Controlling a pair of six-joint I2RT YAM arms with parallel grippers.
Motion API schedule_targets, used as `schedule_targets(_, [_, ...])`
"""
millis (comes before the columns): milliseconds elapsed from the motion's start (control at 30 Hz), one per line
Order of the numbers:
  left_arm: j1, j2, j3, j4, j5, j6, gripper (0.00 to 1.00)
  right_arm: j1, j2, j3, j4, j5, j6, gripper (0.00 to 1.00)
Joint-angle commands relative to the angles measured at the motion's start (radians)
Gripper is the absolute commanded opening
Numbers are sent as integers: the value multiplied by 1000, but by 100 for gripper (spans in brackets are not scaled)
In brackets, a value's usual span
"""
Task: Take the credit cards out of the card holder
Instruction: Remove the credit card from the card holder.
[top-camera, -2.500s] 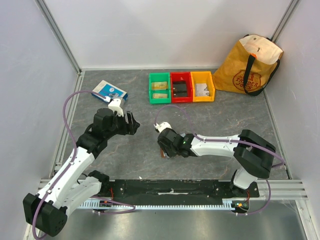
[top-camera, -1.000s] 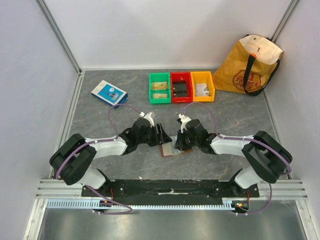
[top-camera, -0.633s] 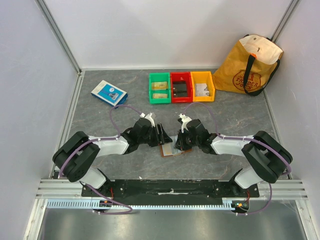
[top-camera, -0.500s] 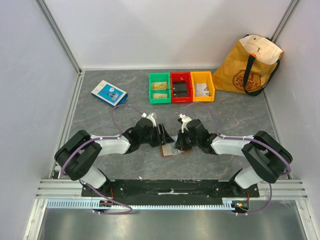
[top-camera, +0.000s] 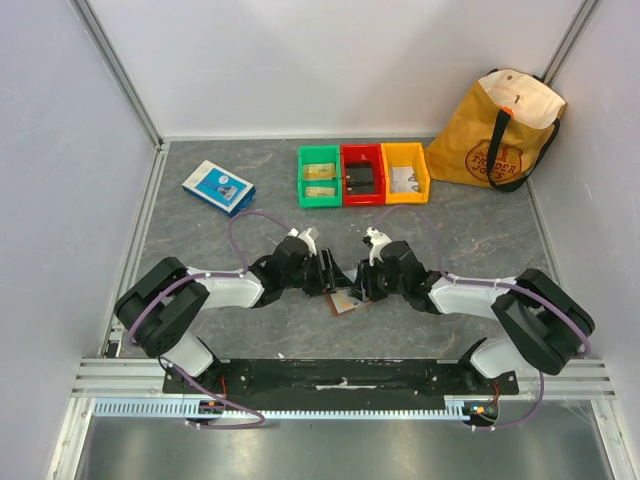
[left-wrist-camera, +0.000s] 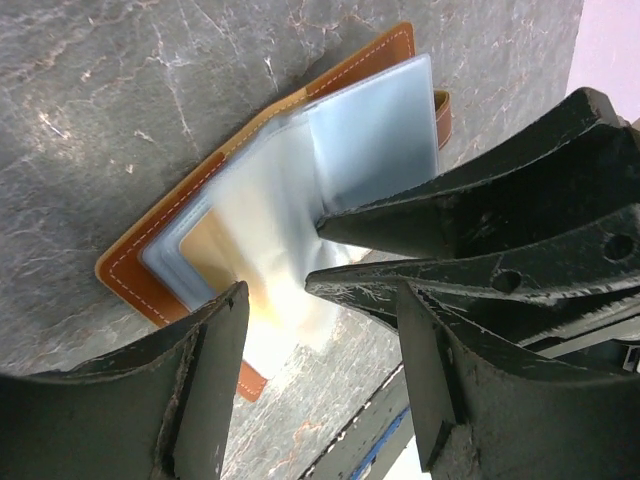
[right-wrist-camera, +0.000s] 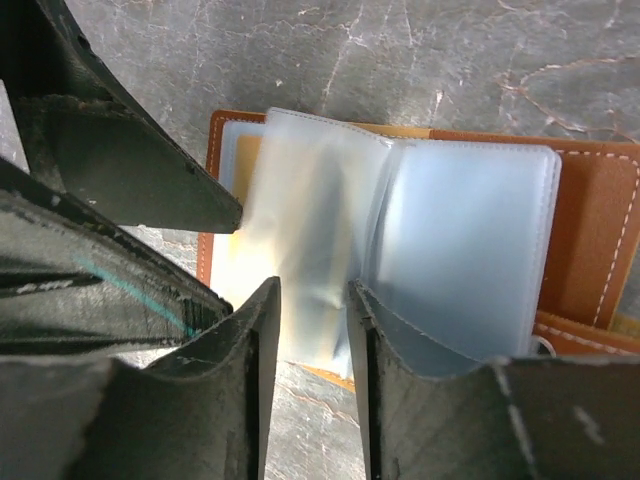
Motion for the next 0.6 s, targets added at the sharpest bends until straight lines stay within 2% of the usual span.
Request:
schedule_targets(0, [-14, 21, 9, 44, 9, -39, 68, 9, -74, -48, 27, 12, -10, 46])
schedule_targets(167, [-14, 24, 8, 55, 11, -45, 68, 11, -133, -76, 61, 12, -20, 59])
schedule_targets(567, [-15, 25, -2, 121, 19, -91, 68, 14, -79, -50, 17, 28, -27, 70])
